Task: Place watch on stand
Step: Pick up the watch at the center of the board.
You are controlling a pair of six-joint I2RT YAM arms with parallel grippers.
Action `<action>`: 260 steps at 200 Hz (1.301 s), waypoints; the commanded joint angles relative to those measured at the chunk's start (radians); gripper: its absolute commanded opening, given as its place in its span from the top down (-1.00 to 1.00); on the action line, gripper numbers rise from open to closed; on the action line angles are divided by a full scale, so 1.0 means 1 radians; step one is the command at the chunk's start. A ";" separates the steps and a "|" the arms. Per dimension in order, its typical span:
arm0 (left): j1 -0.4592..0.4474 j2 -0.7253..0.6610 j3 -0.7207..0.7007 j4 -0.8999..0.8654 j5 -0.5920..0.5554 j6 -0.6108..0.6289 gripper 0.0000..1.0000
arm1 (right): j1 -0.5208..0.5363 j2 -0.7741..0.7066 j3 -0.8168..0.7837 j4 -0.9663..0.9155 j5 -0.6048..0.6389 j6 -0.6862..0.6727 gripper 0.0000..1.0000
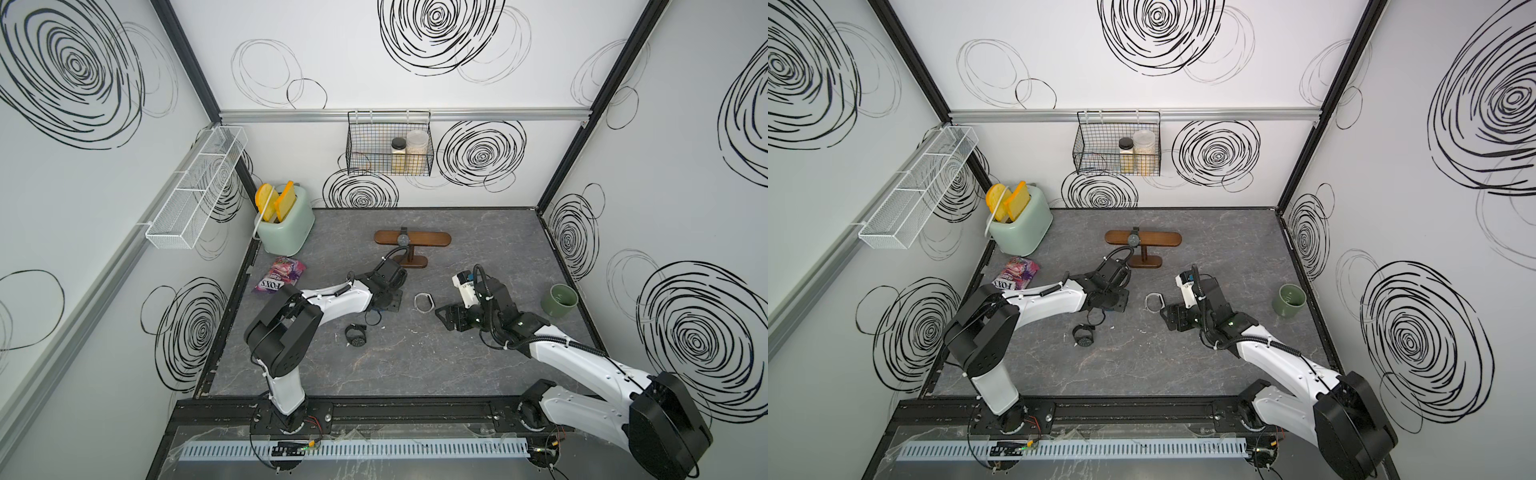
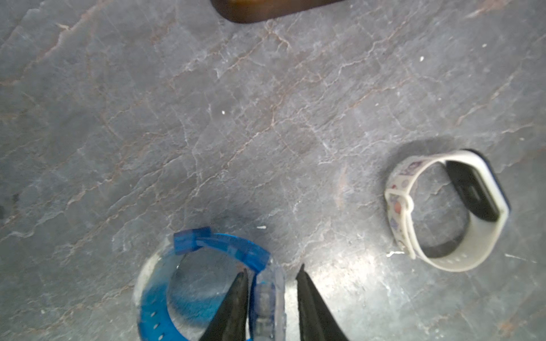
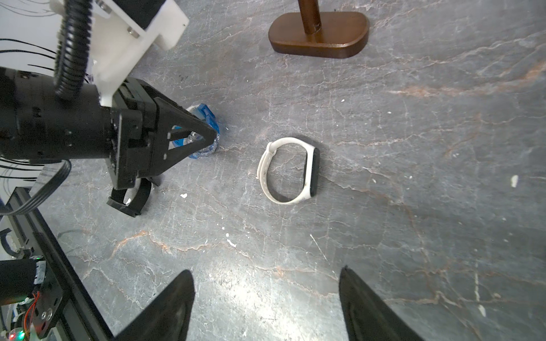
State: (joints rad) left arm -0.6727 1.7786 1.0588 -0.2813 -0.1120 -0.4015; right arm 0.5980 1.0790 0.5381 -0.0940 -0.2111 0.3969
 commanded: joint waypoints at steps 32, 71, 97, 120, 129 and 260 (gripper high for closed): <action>-0.007 0.001 -0.025 0.041 0.021 0.007 0.70 | -0.003 0.016 0.000 0.024 -0.043 0.016 -0.57; -0.007 -0.018 -0.058 0.043 0.000 0.004 0.74 | -0.003 0.009 0.010 0.021 -0.043 0.016 -0.57; -0.007 -0.053 -0.093 0.054 0.000 -0.012 1.00 | -0.003 0.026 0.011 0.067 -0.058 0.008 -0.56; 0.009 -0.174 -0.123 0.056 0.078 -0.020 1.00 | -0.005 0.072 0.049 0.144 -0.089 -0.019 -0.56; 0.025 -0.231 -0.124 0.048 0.115 -0.020 1.00 | -0.008 0.105 0.086 0.157 -0.099 -0.032 -0.56; 0.449 -0.598 -0.257 0.247 0.931 -0.092 1.00 | -0.115 0.366 0.216 0.672 -0.501 0.064 -0.33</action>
State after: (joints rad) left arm -0.2794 1.2152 0.8719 -0.2066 0.6212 -0.4179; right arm 0.4767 1.4811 0.8444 0.3286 -0.6220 0.3901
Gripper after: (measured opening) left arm 0.184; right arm 0.690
